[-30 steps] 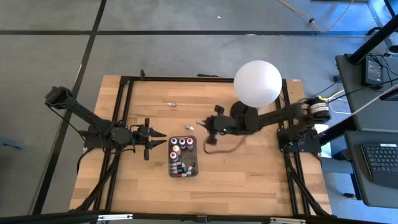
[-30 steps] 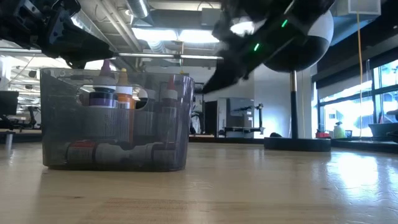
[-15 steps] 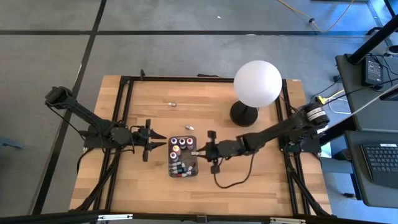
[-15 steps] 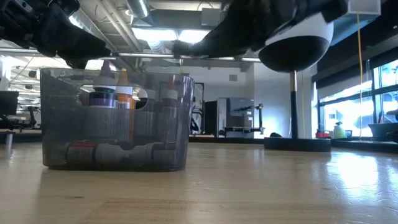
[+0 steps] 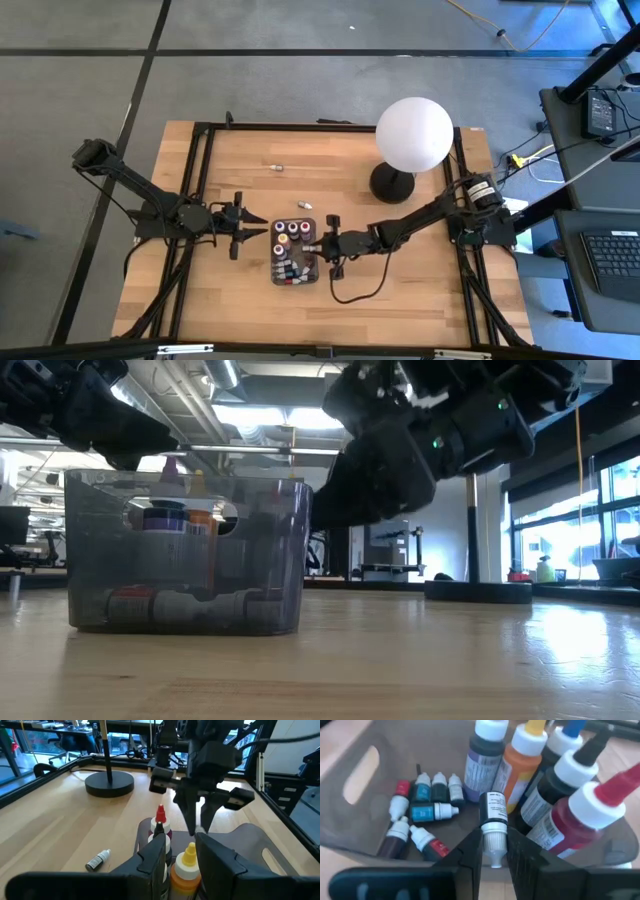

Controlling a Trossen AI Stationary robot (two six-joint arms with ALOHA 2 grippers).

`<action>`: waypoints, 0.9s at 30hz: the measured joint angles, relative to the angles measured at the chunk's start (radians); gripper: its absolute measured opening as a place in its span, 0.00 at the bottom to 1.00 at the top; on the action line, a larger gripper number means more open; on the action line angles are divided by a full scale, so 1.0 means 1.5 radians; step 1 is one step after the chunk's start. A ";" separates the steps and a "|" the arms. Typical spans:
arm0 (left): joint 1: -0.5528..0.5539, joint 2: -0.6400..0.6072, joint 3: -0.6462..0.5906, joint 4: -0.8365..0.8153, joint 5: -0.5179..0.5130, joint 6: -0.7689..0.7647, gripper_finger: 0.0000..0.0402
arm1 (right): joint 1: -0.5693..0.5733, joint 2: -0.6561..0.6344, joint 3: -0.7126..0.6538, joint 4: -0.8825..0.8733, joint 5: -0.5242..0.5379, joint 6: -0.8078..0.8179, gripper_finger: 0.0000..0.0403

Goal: Pick & Place food coloring
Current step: Put the small black food coloring bottle into the black bin

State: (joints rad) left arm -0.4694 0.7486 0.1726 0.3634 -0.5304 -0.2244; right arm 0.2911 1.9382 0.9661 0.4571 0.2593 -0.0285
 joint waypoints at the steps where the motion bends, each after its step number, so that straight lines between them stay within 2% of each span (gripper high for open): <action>1: 0.000 0.000 0.000 0.000 0.000 0.000 0.26 | -0.001 0.003 0.000 -0.001 0.000 0.000 0.20; 27: 0.000 0.000 0.000 0.000 0.000 0.001 0.26 | -0.001 0.006 0.001 -0.012 0.000 -0.013 0.20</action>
State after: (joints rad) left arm -0.4694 0.7486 0.1726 0.3630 -0.5304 -0.2222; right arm 0.2897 1.9472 0.9672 0.4393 0.2592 -0.0485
